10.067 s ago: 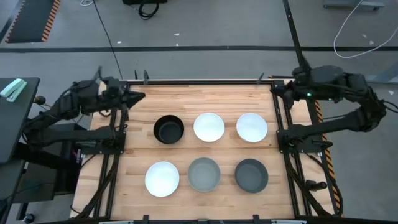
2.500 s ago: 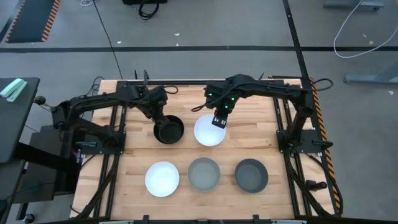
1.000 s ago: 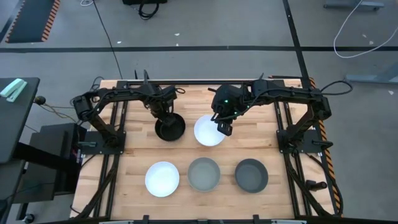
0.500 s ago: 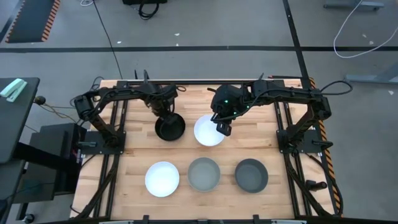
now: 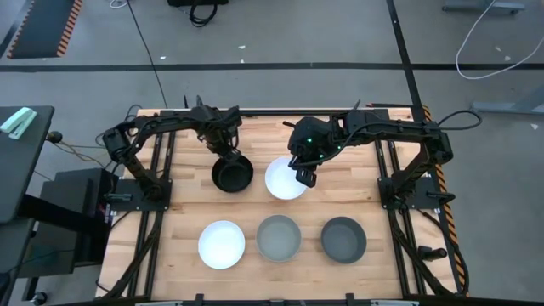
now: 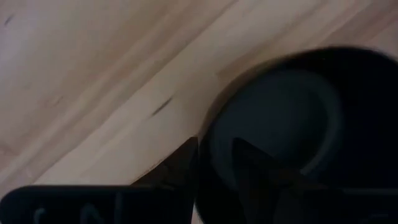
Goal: Nest bowls inside each other
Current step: Stack the black bowl on top of the white bowl
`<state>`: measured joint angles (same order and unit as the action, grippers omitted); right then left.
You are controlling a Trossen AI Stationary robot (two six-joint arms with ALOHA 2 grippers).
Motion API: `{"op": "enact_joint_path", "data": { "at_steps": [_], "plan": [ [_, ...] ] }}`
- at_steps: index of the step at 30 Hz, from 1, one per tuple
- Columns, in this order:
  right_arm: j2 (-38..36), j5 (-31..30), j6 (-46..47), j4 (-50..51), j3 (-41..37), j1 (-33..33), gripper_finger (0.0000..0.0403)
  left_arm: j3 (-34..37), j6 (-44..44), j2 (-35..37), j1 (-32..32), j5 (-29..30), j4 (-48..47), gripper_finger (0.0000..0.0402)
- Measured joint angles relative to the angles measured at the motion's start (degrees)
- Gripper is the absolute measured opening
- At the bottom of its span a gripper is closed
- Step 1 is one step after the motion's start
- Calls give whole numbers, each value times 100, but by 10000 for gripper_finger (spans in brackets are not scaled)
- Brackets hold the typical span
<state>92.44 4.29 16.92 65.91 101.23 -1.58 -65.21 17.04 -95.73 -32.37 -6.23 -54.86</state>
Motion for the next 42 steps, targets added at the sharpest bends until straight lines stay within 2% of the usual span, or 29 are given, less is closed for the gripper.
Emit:
{"op": "enact_joint_path", "data": {
  "at_steps": [18,23,31,38,42],
  "plan": [
    [2,0,-44,15,-4,2,62,0,-138,-637,46,-8,-95,130],
    [2,-3,-134,42,-4,0,61,-8,-136,-624,86,-29,-6,103],
    [-10,-351,-359,310,-9,2,61,-17,-120,-622,244,-170,26,12],
    [-23,-385,-421,280,-90,0,59,-76,-157,-622,373,-145,-52,16],
    [-231,-385,-299,106,-702,-50,49,-506,-325,-622,471,-127,-184,11]
  ]
}}
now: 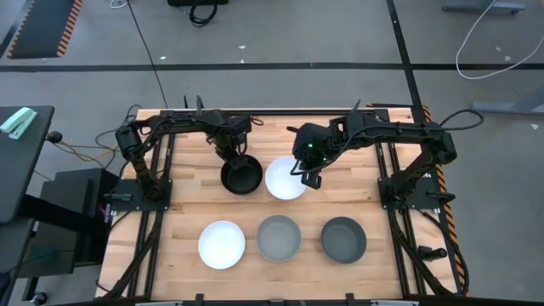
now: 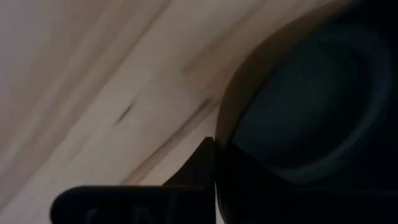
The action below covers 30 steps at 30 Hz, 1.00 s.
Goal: Nest bowls inside each other
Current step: Stack the black bowl on top of the white bowl
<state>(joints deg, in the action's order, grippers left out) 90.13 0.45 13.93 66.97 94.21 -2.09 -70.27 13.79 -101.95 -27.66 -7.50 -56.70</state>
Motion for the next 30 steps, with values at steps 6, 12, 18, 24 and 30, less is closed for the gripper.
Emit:
{"op": "enact_joint_path", "data": {
  "at_steps": [6,12,18,24,30],
  "plan": [
    [-769,0,612,-814,-1673,-186,23,-960,-223,3,171,0,-388,9],
    [-1497,-70,1451,-1509,-3038,-273,5,-1761,-247,4,340,228,-781,9],
    [-1590,-81,1743,-2064,-4106,-273,3,-2317,-119,-11,545,233,-769,9],
    [-1289,214,1745,-3147,-4473,-278,2,-2506,-88,-42,685,225,-746,9],
    [-928,216,1638,-3107,-4480,-278,1,-2506,61,-44,734,233,-803,9]
  ]
}}
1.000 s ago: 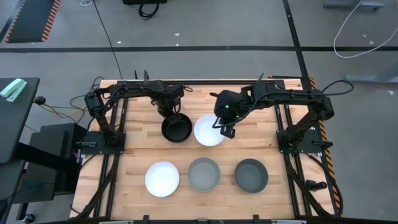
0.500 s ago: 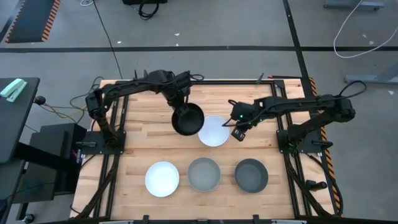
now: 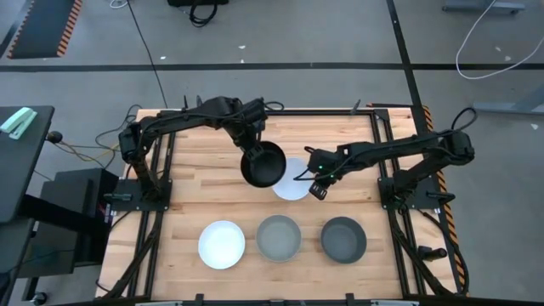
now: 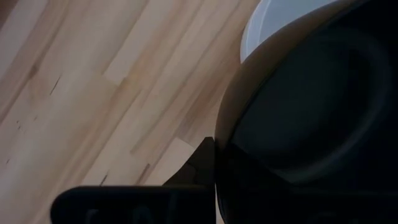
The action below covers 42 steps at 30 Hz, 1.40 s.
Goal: Nest bowls inside each other
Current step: Stack the black bowl on top of the white bowl
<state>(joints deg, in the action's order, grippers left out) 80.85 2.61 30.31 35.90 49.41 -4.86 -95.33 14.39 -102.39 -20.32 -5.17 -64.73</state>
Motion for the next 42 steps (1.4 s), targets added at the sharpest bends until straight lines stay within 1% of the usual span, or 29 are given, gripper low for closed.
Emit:
{"op": "enact_joint_path", "data": {
  "at_steps": [6,8,11,15,17,20,23,28,34,38,42],
  "plan": [
    [115,-1,-77,-107,0,-89,0,0,0,0,35,-7,4,9],
    [23,-16,-70,-73,0,-118,0,2,2,0,33,-2,20,9],
    [-179,-249,-70,-88,7,-131,0,2,22,-1,31,-2,146,9],
    [-275,-329,-70,-33,9,-326,0,9,153,-149,31,-115,453,9],
    [-209,-345,-69,75,9,-454,0,4,172,-262,31,-220,563,9],
    [-79,-353,-32,308,9,-565,0,7,174,-465,38,-270,474,9],
    [-28,-318,-5,286,7,-535,0,7,150,-579,66,-267,463,9],
    [124,-209,102,249,4,-400,0,7,153,-573,68,-271,604,9],
    [497,117,105,-433,2,-348,0,1,154,-519,50,-271,610,9],
    [725,170,130,-930,2,-355,0,2,195,-520,63,-272,644,9],
    [763,175,140,-1242,8,-413,0,2,261,-520,68,-277,649,10]
  ]
}}
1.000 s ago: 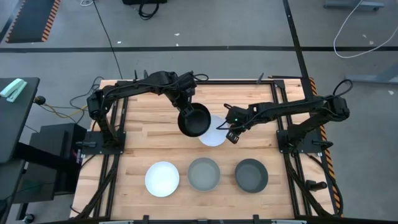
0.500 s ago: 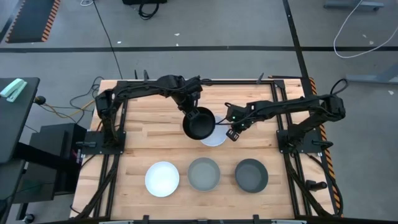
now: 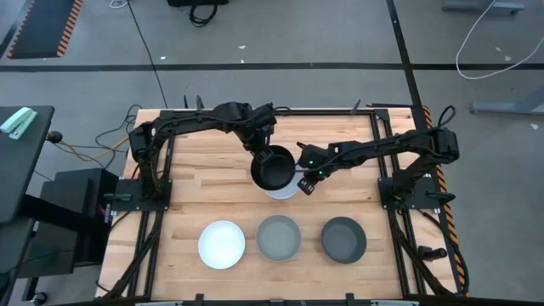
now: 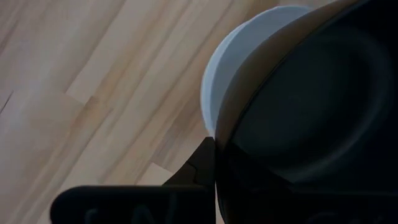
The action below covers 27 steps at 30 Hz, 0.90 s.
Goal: Nest bowls inside each other
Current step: Stack the black bowl on top of the white bowl
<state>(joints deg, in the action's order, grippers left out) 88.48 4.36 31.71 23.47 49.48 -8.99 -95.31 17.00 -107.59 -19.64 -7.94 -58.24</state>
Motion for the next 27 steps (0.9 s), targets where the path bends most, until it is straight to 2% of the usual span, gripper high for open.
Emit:
{"op": "enact_joint_path", "data": {
  "at_steps": [6,13,23,27],
  "plan": [
    [-40,-35,-201,62,287,-206,0,0,39,0,0,-19,23,9],
    [-240,-556,-714,1413,1015,-532,0,0,73,0,28,-96,6,9],
    [-635,-918,-1262,2645,2318,-726,0,0,142,-247,-4,-86,-466,9],
    [-905,-949,-1294,2822,2596,-700,0,0,142,-372,-4,-88,-562,9]
  ]
}}
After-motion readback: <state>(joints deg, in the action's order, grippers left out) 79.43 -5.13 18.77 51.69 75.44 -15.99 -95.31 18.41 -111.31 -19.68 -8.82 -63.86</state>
